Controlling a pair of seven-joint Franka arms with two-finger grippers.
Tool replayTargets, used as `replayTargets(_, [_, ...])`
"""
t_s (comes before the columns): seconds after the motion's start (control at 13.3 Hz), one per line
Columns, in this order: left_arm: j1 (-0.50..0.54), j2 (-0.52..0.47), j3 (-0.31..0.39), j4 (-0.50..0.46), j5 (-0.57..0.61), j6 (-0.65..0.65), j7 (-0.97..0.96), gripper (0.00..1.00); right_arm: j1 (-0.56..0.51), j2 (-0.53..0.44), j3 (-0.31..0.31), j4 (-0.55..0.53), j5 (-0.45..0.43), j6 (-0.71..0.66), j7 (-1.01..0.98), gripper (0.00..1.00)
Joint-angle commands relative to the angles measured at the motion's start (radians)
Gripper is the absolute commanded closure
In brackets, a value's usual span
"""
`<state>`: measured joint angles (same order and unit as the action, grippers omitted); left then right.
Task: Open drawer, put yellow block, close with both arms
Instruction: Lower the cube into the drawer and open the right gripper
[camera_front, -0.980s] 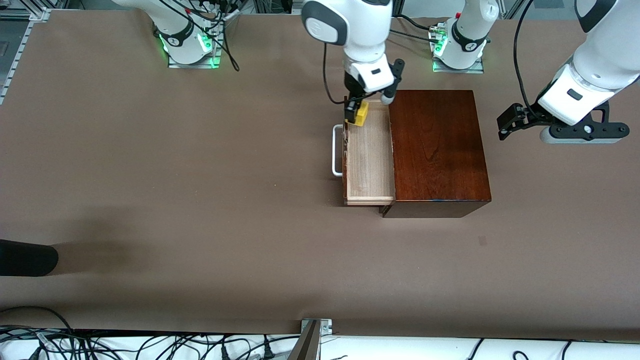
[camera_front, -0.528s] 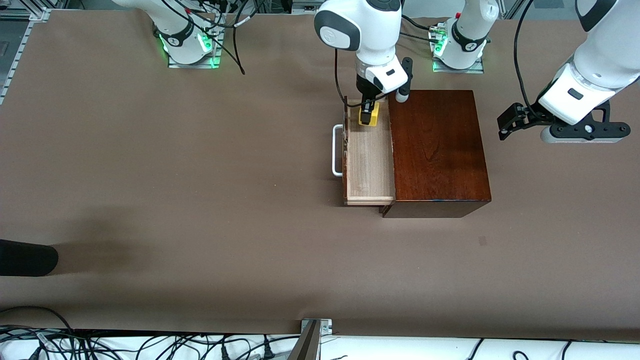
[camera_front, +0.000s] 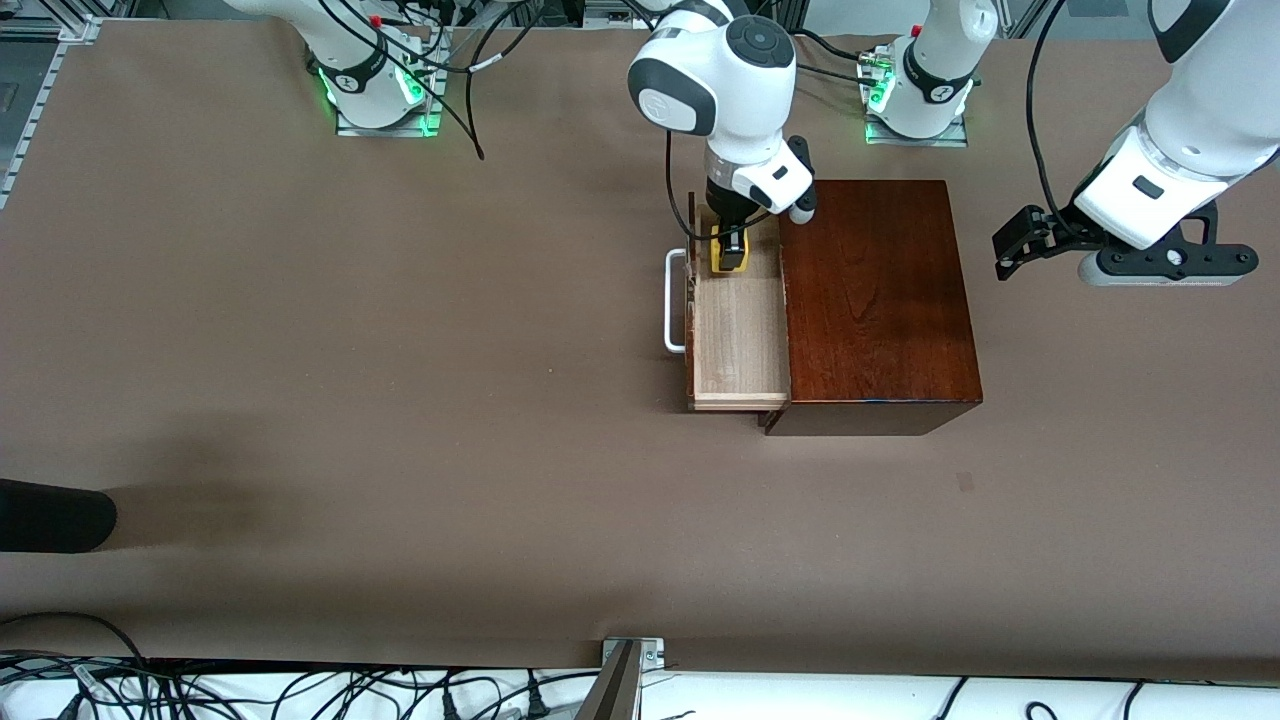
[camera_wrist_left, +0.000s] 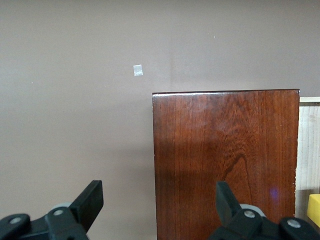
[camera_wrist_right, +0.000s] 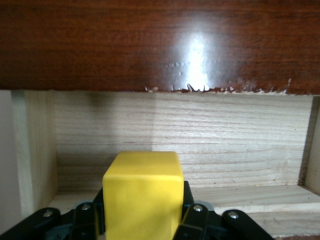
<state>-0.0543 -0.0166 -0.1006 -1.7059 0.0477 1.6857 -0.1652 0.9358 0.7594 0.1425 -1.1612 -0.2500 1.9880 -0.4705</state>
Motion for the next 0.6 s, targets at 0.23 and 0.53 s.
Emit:
replayTargets(0.23, [0.004,0.012,-0.007,0.029,0.020,-0.020,0.016,0.00,-0.025,0.055,0.008,0.035,-0.014,0.012,-0.056,0.99])
replayTargets(0.53, [0.004,0.012,-0.007,0.029,0.020,-0.020,0.016,0.00,-0.041,0.069,0.008,0.034,-0.011,0.017,-0.080,0.99])
